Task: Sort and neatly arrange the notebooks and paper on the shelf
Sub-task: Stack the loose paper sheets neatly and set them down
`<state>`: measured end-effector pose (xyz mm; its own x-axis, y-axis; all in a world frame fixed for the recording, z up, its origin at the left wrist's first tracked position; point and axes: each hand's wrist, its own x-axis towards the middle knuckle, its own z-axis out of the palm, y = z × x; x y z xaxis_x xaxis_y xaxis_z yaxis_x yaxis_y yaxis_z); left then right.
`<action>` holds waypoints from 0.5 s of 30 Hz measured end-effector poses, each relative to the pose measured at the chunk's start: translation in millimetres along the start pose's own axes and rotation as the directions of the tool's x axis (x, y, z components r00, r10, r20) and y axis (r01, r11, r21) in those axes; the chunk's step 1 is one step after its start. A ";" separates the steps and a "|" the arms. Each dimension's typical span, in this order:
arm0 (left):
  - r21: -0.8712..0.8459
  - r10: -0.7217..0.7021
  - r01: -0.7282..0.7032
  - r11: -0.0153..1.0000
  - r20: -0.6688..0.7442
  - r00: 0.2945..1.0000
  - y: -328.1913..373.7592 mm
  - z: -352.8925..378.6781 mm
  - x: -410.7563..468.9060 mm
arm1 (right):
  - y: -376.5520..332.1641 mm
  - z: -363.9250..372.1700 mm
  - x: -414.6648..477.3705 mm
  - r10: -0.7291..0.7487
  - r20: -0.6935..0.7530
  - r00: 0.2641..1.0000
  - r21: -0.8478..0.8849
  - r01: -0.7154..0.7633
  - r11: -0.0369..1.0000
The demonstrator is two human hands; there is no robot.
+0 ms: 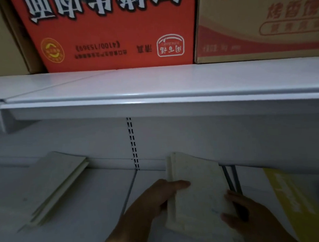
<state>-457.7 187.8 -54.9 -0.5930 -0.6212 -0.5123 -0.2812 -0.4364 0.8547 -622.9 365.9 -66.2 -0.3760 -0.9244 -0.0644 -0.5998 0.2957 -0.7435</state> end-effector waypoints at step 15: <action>-0.075 0.589 -0.586 0.807 0.043 0.807 -33.0 -91.7 -66.1 | -96.8 64.7 26.0 -0.020 -0.258 0.966 0.745 0.212 0.632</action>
<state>-340.1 183.6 -57.0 -0.6769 -0.7300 0.0941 0.1767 -0.0370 0.9836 -528.9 297.7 -39.0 -0.5332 -0.8368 0.1247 0.0676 -0.1891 -0.9796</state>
